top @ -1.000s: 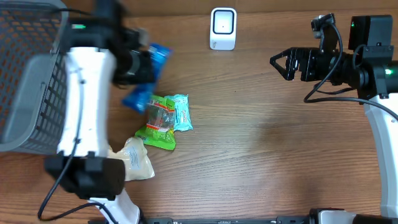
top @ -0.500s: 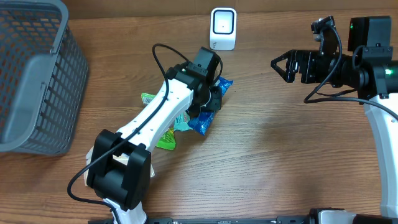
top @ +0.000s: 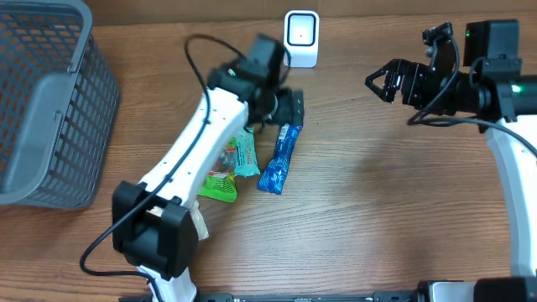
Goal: Scan the item barcode
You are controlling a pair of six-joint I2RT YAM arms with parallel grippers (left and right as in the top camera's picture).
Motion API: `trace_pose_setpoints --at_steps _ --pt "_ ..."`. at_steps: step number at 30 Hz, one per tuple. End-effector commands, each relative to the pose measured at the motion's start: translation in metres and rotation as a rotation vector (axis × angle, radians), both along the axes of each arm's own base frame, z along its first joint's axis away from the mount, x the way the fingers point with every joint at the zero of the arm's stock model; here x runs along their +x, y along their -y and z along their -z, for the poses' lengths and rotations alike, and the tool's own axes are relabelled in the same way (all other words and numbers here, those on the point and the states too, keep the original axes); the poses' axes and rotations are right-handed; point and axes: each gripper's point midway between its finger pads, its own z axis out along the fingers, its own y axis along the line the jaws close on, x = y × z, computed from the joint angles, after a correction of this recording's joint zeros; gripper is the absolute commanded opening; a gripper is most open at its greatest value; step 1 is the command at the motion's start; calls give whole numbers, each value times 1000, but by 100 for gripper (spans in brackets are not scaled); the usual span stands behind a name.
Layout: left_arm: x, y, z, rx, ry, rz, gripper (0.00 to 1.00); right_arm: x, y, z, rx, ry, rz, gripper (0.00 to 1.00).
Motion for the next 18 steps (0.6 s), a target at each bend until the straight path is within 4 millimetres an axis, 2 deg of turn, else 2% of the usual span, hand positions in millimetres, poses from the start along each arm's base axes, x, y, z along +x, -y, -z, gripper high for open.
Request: trace_pose_setpoints --at_steps 1,3,6,7,8,9,10,12,14,18 --pt "29 -31 -57 -18 113 -27 76 7 -12 19 40 -109 49 97" --pt "37 -52 -75 -12 146 -51 57 7 -23 34 43 -163 35 93" --pt "49 -86 -88 -1 179 -107 45 5 -52 65 33 -246 -23 86" --pt "53 -101 -88 1 178 -140 30 3 -60 77 25 -294 -20 76" --pt "53 -113 -87 6 166 -167 23 0 -72 91 21 -348 -17 75" --pt "52 -118 -85 10 157 -178 22 -3 -87 107 12 -395 -39 73" --pt "50 -122 -83 13 145 -185 23 -5 -92 112 10 -407 -48 73" --pt "48 -128 -80 31 130 -197 24 -13 -117 138 -7 -481 -78 69" --pt "45 -133 -78 63 118 -209 30 -23 -136 161 -28 -552 -92 65" --pt "37 -134 -74 72 86 -207 32 -34 -151 199 -96 -662 -22 56"
